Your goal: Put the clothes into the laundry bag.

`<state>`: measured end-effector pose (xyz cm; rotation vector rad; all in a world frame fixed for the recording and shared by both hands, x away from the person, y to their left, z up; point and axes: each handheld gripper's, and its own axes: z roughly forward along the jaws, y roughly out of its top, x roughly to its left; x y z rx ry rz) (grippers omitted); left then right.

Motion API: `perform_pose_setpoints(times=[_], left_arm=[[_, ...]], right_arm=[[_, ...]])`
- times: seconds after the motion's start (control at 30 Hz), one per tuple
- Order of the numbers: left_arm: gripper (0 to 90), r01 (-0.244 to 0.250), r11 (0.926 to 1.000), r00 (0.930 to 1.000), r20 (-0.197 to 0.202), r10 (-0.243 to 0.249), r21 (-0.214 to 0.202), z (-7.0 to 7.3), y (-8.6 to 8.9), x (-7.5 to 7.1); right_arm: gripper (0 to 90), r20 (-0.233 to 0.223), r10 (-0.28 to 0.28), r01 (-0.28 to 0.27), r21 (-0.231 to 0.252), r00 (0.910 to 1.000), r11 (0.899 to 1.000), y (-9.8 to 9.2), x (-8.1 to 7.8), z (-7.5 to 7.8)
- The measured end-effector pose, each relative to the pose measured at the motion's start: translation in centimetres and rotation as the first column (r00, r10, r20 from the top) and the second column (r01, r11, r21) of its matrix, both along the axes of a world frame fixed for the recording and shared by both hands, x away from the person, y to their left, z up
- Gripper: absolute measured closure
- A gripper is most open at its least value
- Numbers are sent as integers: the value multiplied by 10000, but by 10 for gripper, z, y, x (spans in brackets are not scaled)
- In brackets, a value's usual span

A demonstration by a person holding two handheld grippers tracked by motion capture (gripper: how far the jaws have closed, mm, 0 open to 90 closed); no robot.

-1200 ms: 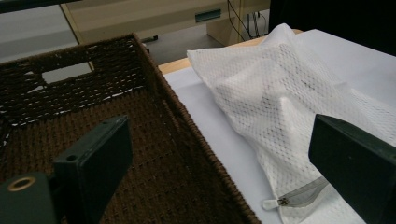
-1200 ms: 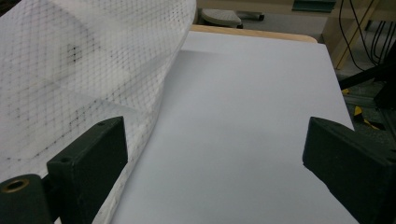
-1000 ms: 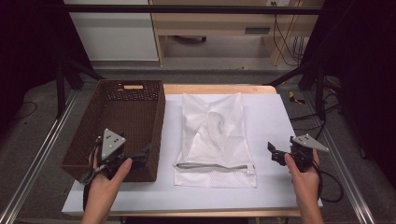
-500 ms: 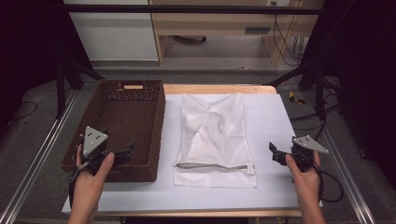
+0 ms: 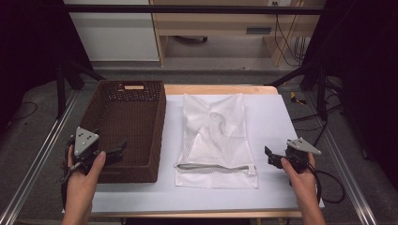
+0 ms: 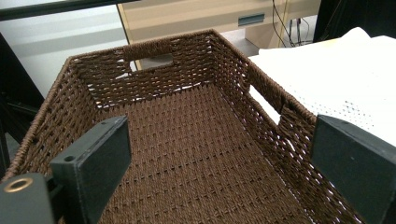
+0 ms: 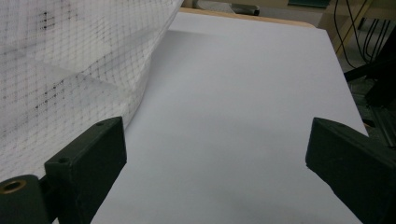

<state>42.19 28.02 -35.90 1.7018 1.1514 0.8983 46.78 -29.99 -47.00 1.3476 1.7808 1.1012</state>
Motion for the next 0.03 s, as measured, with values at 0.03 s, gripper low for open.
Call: perform_pose_setpoints(times=[0.03], left_arm=[[56, 15, 10000, 10000, 7, -15, -14, 0, 0, 0]], right_arm=[[57, -21, 10, -10, -18, 10000, 10000, 1, 0, 0]])
